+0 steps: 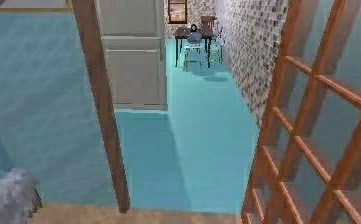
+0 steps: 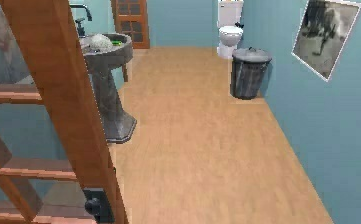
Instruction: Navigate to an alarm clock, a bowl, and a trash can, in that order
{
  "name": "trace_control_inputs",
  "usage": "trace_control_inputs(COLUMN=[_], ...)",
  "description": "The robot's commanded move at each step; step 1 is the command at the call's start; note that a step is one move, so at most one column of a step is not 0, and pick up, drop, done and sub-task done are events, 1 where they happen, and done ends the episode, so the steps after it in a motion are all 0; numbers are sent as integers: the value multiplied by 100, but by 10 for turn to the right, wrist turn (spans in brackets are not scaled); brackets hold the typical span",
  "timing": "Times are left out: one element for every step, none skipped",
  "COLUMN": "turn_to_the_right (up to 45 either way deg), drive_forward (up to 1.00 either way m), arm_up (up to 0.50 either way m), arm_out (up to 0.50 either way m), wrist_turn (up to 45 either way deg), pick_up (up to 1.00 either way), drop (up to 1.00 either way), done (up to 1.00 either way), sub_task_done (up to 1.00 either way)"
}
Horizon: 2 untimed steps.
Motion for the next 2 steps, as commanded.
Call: trace_control_inputs(turn_to_the_right=[30, 0], drive_forward=[0, 100], arm_up=[0, 0], arm_out=[0, 0], wrist_turn=[0, 0], pick_up=[0, 0], drop=[0, 0], done=[0, 0], sub_task_done=[0, 0])
